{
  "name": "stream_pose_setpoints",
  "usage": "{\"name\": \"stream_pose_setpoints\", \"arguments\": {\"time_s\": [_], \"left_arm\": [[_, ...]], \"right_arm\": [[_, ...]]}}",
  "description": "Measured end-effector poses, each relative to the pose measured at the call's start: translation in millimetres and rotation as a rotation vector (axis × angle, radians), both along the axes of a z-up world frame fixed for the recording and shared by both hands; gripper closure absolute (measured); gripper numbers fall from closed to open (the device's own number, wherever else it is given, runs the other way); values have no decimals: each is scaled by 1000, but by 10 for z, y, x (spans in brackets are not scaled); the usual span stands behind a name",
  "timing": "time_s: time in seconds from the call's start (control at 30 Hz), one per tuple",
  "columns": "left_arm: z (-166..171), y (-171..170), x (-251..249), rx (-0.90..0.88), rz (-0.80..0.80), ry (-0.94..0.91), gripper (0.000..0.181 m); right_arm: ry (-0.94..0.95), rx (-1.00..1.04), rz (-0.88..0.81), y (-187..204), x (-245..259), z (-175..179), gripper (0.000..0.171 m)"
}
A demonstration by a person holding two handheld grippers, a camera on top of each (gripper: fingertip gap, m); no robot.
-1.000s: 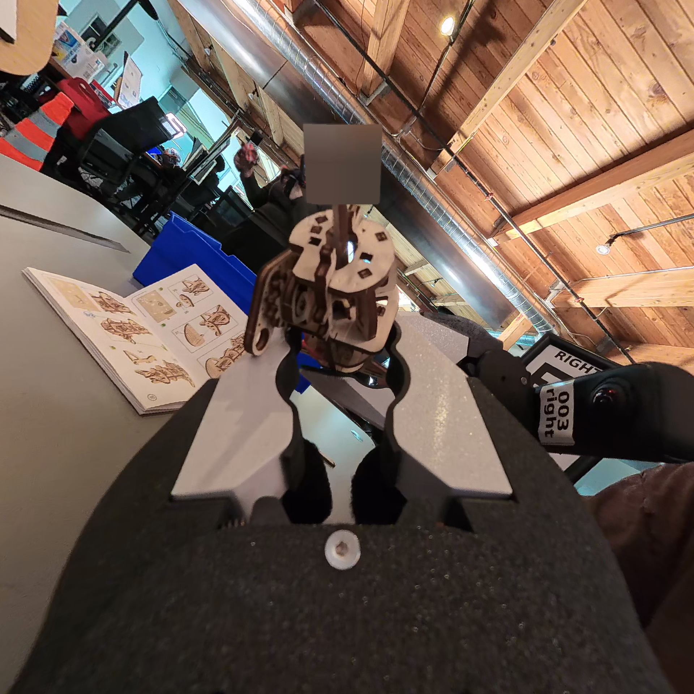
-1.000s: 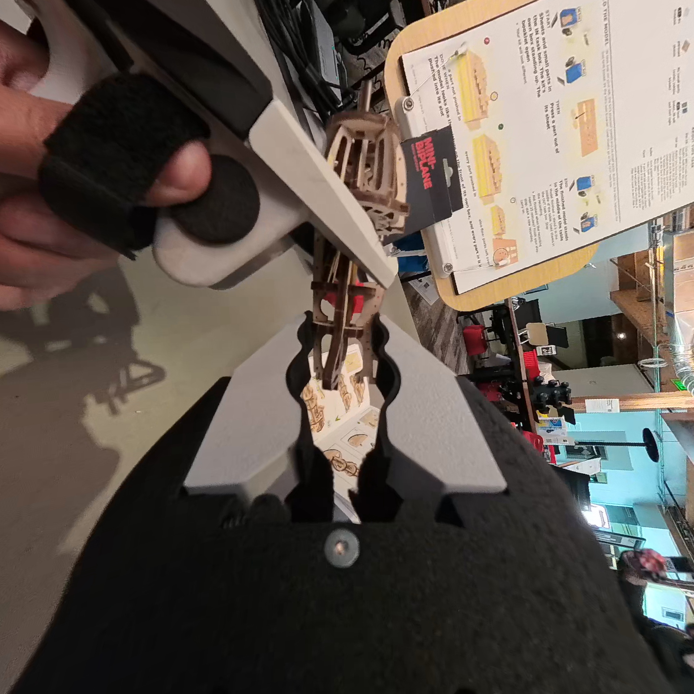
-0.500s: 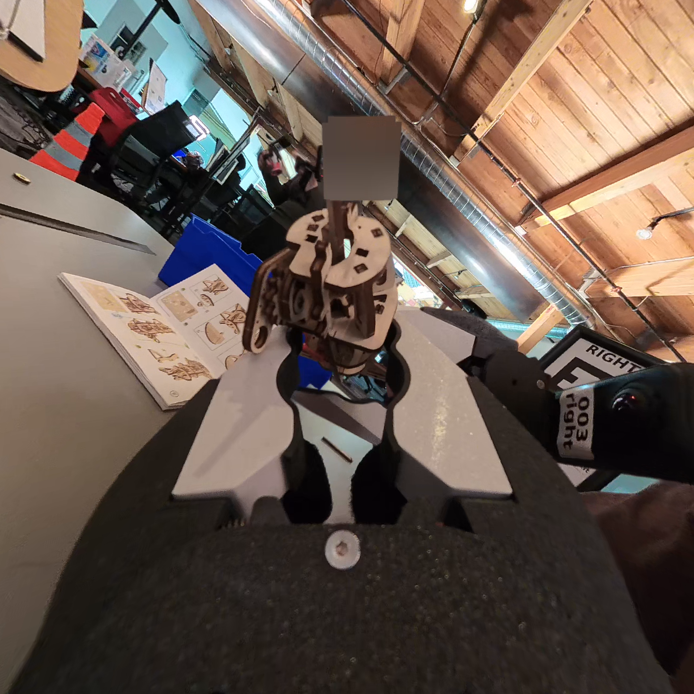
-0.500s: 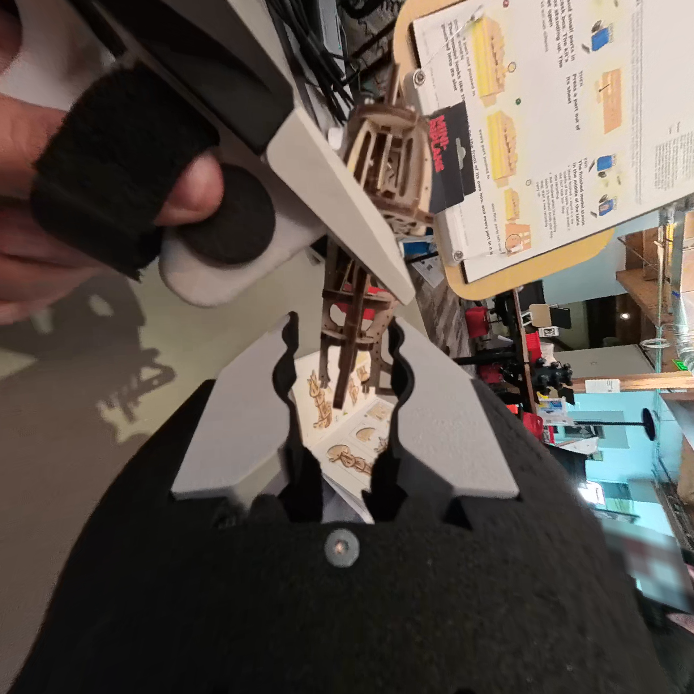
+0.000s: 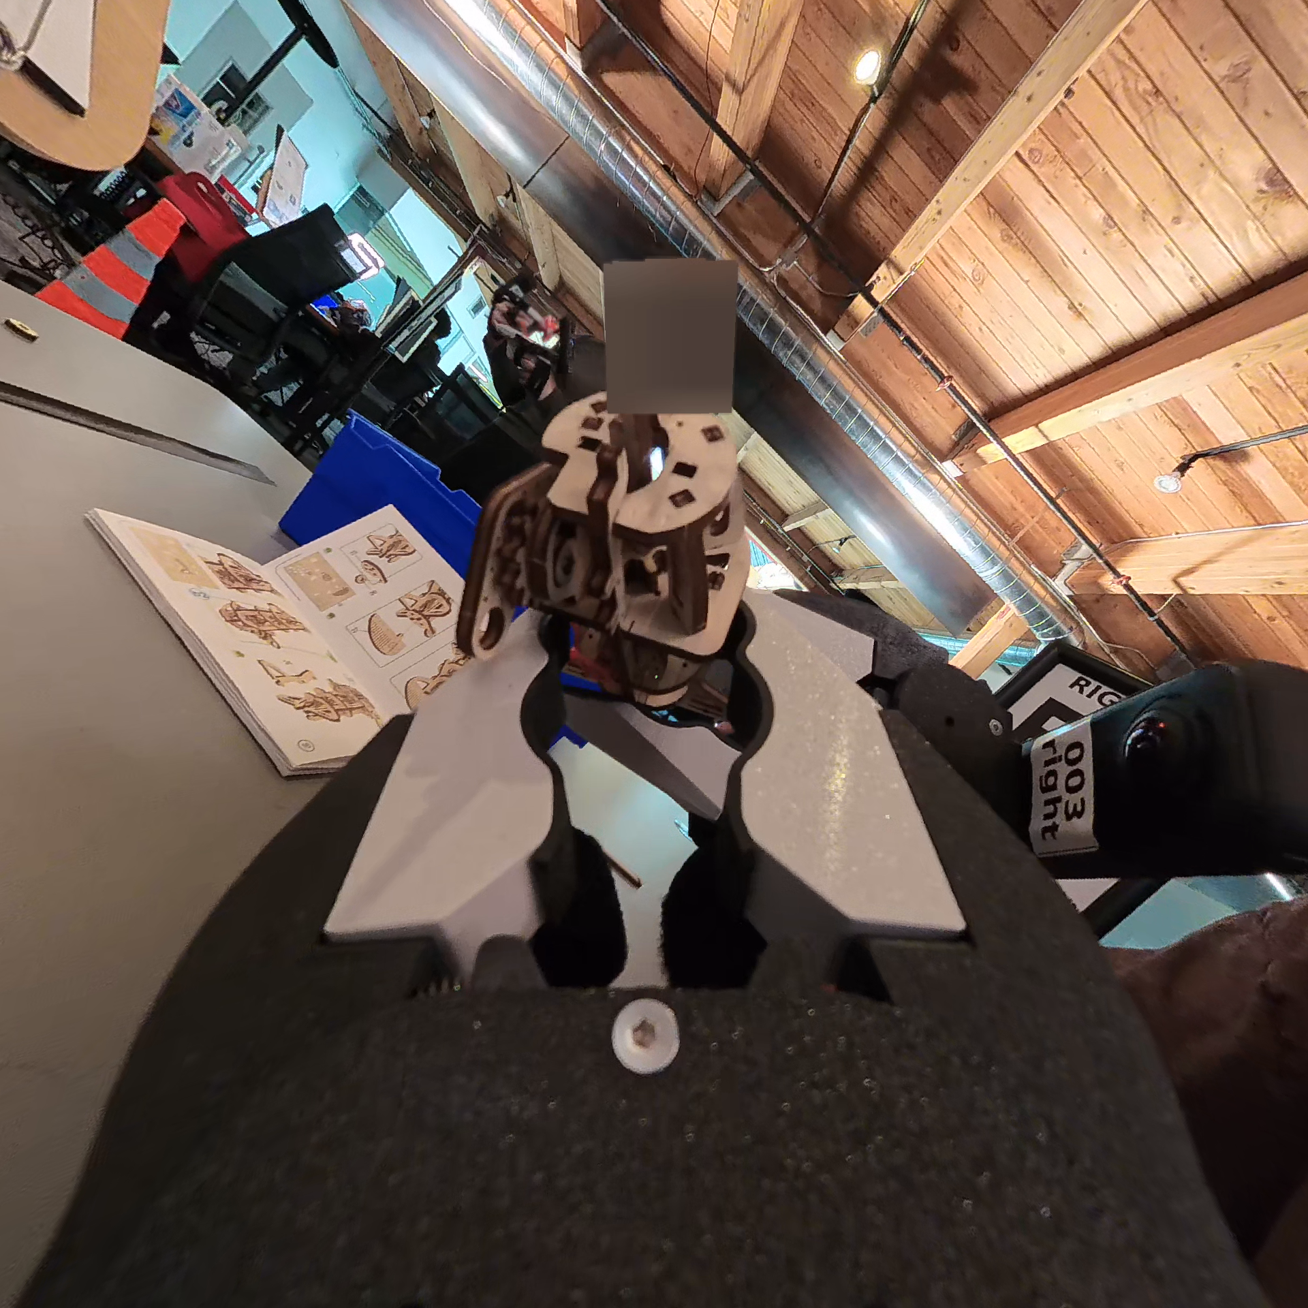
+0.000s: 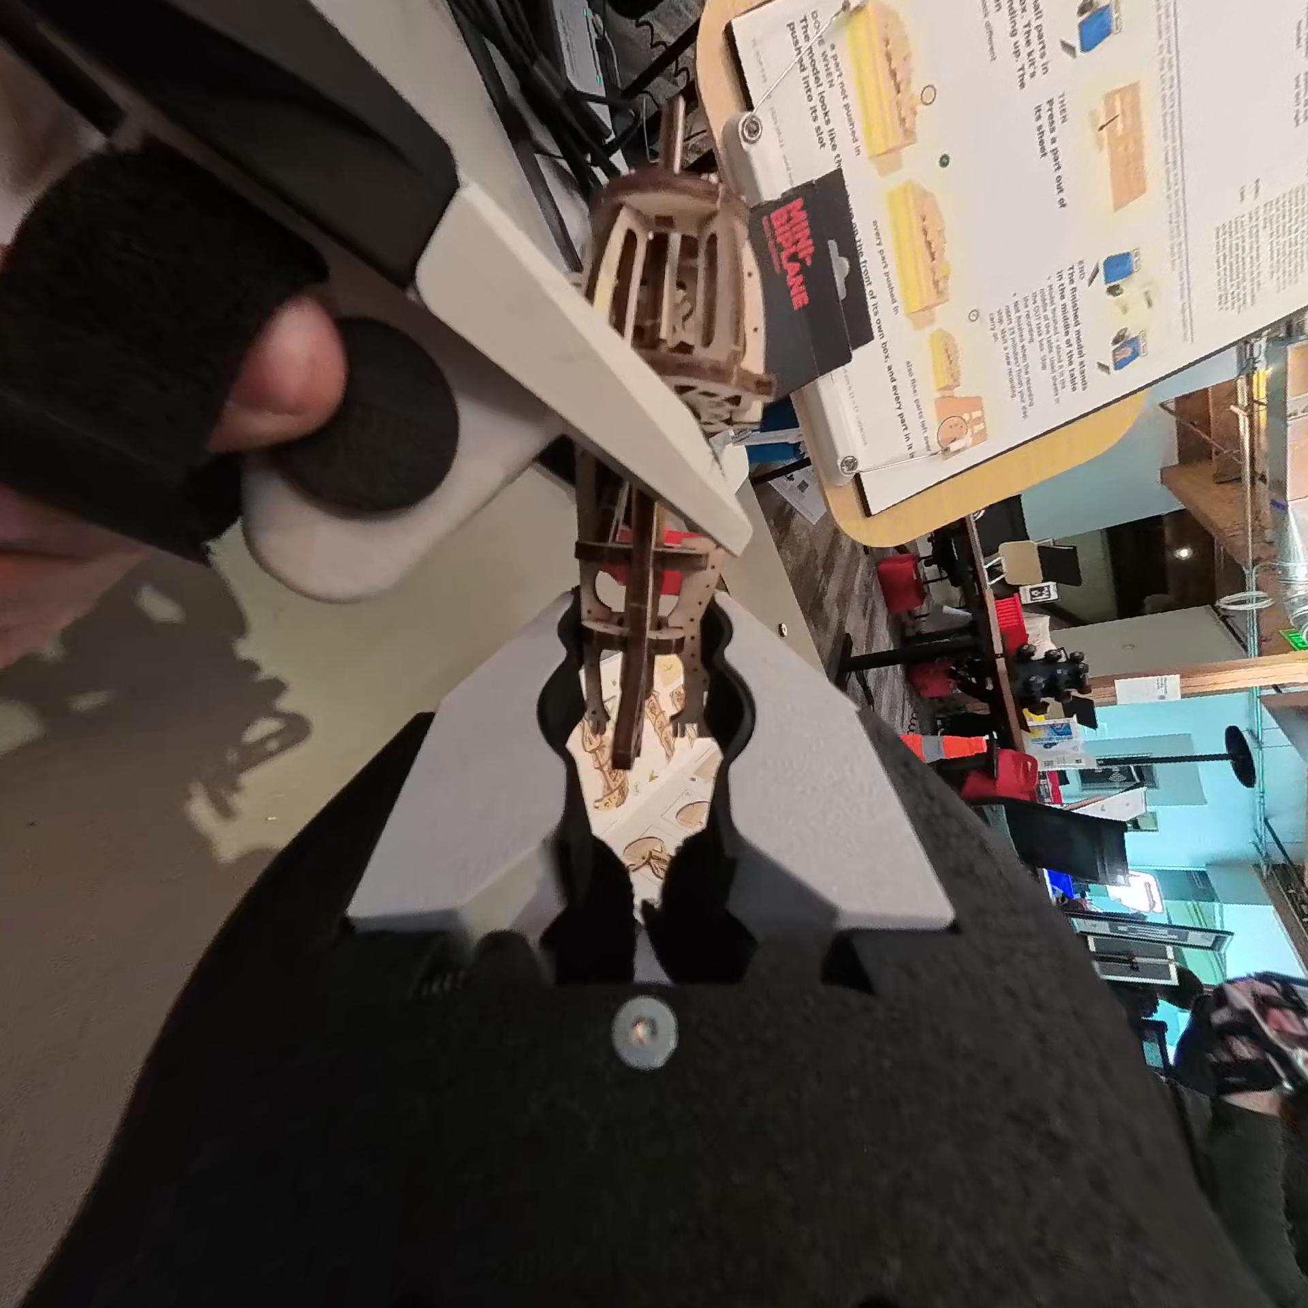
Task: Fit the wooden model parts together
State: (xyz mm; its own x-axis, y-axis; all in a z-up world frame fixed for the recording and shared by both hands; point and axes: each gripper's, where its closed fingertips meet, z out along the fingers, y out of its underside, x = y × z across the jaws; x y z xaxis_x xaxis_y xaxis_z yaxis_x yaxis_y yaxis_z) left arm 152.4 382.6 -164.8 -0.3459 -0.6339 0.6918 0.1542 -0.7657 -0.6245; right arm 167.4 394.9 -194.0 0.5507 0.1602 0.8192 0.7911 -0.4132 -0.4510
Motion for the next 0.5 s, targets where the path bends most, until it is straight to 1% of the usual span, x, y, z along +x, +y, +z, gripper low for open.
{"name": "stream_pose_setpoints", "arguments": {"time_s": [0.17, 0.23, 0.33, 0.4, 0.43, 0.47, 0.5], "left_arm": [[-13, 6, 6, 2, 8, 7, 140], [-37, 20, 13, 4, 16, 25, 140], [-45, -5, 31, 67, 32, 58, 140], [-10, -53, 33, 99, 35, 54, 140], [-2, -57, 32, 102, 43, 53, 141], [4, -55, 25, 99, 43, 49, 141], [16, -57, 12, 90, 33, 38, 140]], "right_arm": [[3, -9, 10, 3, 7, -16, 142], [37, -24, 14, 14, 6, -49, 141], [46, -51, -22, -1, 28, -78, 140], [31, -68, -32, 3, 27, -83, 130], [8, -64, -36, 11, 37, -76, 128], [-28, -56, -35, 18, 38, -62, 130], [-60, -40, -35, 23, 39, -31, 140]]}}
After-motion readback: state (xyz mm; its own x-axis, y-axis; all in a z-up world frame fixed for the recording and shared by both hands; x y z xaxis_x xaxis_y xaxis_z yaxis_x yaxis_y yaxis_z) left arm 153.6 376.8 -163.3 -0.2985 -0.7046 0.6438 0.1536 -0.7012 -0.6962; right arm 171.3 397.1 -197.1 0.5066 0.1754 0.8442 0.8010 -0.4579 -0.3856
